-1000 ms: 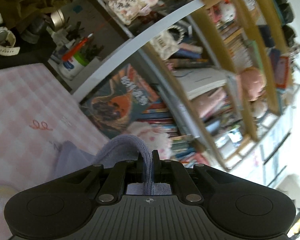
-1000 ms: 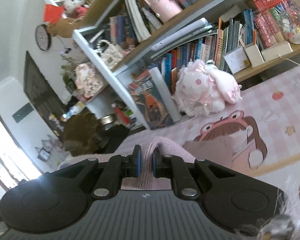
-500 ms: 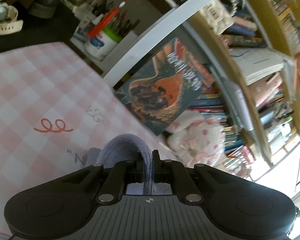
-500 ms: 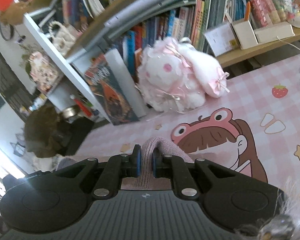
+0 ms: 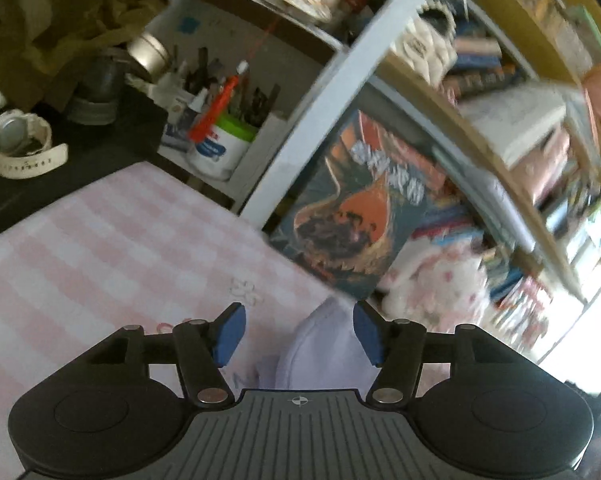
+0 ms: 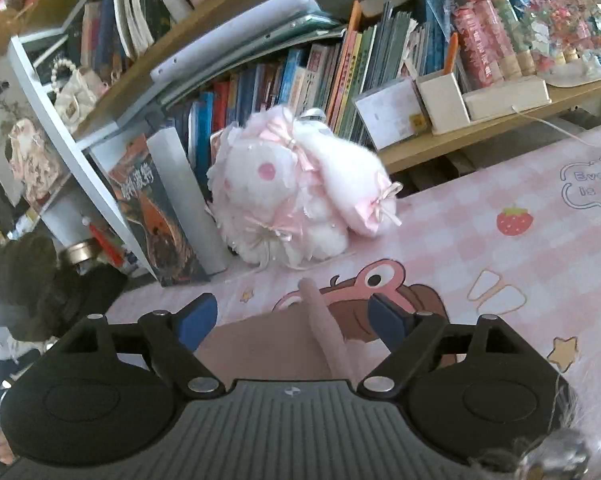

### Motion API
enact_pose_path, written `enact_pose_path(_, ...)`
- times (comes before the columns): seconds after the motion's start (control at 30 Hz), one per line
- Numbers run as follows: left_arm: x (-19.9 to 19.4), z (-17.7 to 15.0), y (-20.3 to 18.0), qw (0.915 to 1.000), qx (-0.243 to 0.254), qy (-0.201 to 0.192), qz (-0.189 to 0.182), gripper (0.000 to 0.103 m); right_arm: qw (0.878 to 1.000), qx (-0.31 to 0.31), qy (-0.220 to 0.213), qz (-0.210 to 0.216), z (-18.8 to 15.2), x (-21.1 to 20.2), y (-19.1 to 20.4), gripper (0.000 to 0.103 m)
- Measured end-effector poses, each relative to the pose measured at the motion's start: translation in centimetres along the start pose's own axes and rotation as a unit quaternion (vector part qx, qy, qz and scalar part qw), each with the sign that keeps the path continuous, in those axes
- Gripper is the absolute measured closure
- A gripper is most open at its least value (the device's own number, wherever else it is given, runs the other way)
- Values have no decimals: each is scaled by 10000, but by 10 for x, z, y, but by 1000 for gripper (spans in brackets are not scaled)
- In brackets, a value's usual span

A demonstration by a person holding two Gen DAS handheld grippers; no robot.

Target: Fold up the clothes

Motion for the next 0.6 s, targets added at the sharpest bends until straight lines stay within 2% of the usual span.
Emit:
enact_pose_path(0.07,14,-6,-9,9990,390,164,155,44,9992,-364,118,-77,-2,3,6,24)
enact_pose_path(0.13,30,-13,-21,9949,876,346,352,44,9944,-990,175,-327,-7,10,19,26)
enact_pose_path(0.2,50,-23,-32,9834,1531,616,761,44,9852,-1602,206,-575,-15,18,32,35)
enact_pose_path(0.23,59,-27,-33,9778,1703,753,965,49,9810,-1806,245,-659,-19,23,35,40)
enact_pose_path(0.27,67,-31,-33,9717,1856,894,1153,59,9771,-1966,305,-759,-24,29,37,42)
enact_pose_path(0.3,75,-35,-32,9683,1901,1047,1239,84,9739,-2065,389,-852,-28,35,37,48)
enact_pose_path(0.33,77,-36,-31,9683,1870,1107,1229,93,9733,-2064,482,-885,-31,40,35,59)
enact_pose_path(0.37,74,-36,-30,9701,1825,1031,1225,99,9725,-2063,576,-917,-34,45,33,64)
enact_pose_path(0.4,66,-33,-31,9759,1666,907,1074,99,9726,-2031,643,-926,-35,48,31,73)
enact_pose_path(0.43,58,-29,-31,9820,1467,768,915,99,9769,-1872,602,-837,-32,41,27,89)
enact_pose_path(0.5,43,-23,-31,9906,1089,531,636,99,9869,-1446,490,-517,-23,24,22,92)
enact_pose_path(0.6,64,-32,-14,9856,991,946,991,98,9937,-998,444,-240,-19,11,9,95)
Point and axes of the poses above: each gripper's, at about its wrist camera, not at the fingertips, and x roughly the way its jaws point, y to its left, z to its top, the point moved 3 cm from there along x, roughly the way its jaws point, and after that the axes turned 11 degrees about -z, right-handed, at the moved point
